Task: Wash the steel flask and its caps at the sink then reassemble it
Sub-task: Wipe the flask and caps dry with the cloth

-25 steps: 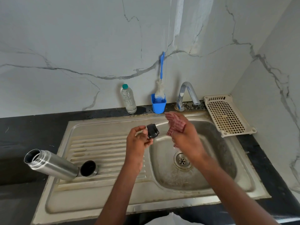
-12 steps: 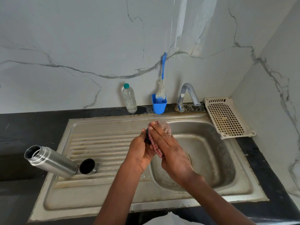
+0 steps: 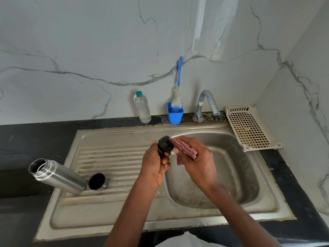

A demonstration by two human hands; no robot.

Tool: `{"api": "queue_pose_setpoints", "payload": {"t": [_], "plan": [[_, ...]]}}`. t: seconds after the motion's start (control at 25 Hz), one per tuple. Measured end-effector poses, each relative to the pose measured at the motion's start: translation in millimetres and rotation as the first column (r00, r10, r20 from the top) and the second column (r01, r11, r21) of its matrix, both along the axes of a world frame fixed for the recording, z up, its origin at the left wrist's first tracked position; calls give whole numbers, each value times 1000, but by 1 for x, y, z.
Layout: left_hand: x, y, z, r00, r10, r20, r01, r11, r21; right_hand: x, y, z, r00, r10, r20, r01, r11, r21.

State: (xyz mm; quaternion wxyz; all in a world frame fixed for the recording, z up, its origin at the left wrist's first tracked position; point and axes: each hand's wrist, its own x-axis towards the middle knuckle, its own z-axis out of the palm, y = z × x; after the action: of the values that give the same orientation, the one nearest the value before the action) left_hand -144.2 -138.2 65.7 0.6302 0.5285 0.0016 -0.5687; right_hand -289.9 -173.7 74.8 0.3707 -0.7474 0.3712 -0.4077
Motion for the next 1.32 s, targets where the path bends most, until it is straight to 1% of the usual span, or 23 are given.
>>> {"api": "queue_pose_setpoints", "payload": {"t": [0.04,0.08,0.12,0.16,0.24,0.32,0.4,0.48,0.56,0.6,0.64,0.76,0.8,0.84,0.92,0.96,1.04,1.08,1.12,1.2,1.24,1.28,1.32], "plan": [[-2,-1,-1,998,15,63,-15,1000,-1,4,2,3,999,17,-47,-21,998,-67],[-5,-1,-2,991,21,131,-21,1000,-1,6,2,2,994,2,-113,-17,991,-133],[-6,0,-3,978,27,208,-27,1000,-1,8,0,-1,987,-36,-156,12,988,-155],[-8,2,-4,957,38,288,-38,999,-8,7,-2,-3,982,-69,-177,48,991,-122],[-9,5,-6,912,69,405,-52,997,-54,3,-6,-6,980,-97,-173,101,995,15],[-10,4,-9,897,74,435,-46,996,-75,1,-4,-3,991,-104,-87,109,992,62],[-13,3,-12,912,47,408,-23,998,-63,3,0,6,996,-85,-22,86,996,16],[-15,2,-13,945,31,326,-4,997,-82,5,-2,4,992,-91,-87,90,996,-14],[-16,3,-12,971,30,237,-1,993,-120,0,-7,-4,979,-138,-149,151,985,79],[-15,3,-11,974,31,223,-1,991,-133,-3,-8,-6,974,-159,-159,179,976,122],[-14,1,-11,973,32,230,-1,991,-135,-5,-7,-6,973,-176,-147,195,973,122],[-15,-3,-10,959,18,283,16,993,-119,0,-3,4,977,-174,-127,165,983,-75],[-16,-2,-10,960,17,278,18,992,-124,2,-4,6,974,-170,-150,156,983,-101],[-15,-2,-11,965,20,261,14,992,-129,2,-6,6,967,-175,-183,162,983,-84],[-11,0,-11,981,20,191,3,993,-120,-1,-11,4,962,-179,-205,186,983,15],[-8,0,-10,989,6,147,10,994,-106,-2,-13,4,965,-187,-183,195,980,28],[-5,-2,-8,995,-45,90,52,996,-76,-1,-14,8,975,-197,-108,197,980,-11],[-5,-3,-8,995,-71,73,76,995,-67,1,-15,12,981,-173,-83,170,985,-40],[-4,-4,-7,995,-90,53,93,994,-61,2,-16,14,990,-115,-80,109,991,-76],[-3,-5,-5,996,-89,-4,88,995,-50,-1,-14,10,990,36,-139,-59,984,-167],[-3,-4,-4,996,-81,-21,80,996,-37,-3,-11,7,981,80,-175,-116,972,-203],[-2,-3,-3,996,-83,-18,82,996,-20,-5,-8,5,979,84,-187,-125,968,-217],[-3,-3,-3,996,-94,5,94,996,-5,-4,-7,6,985,64,-160,-93,979,-184]]}}
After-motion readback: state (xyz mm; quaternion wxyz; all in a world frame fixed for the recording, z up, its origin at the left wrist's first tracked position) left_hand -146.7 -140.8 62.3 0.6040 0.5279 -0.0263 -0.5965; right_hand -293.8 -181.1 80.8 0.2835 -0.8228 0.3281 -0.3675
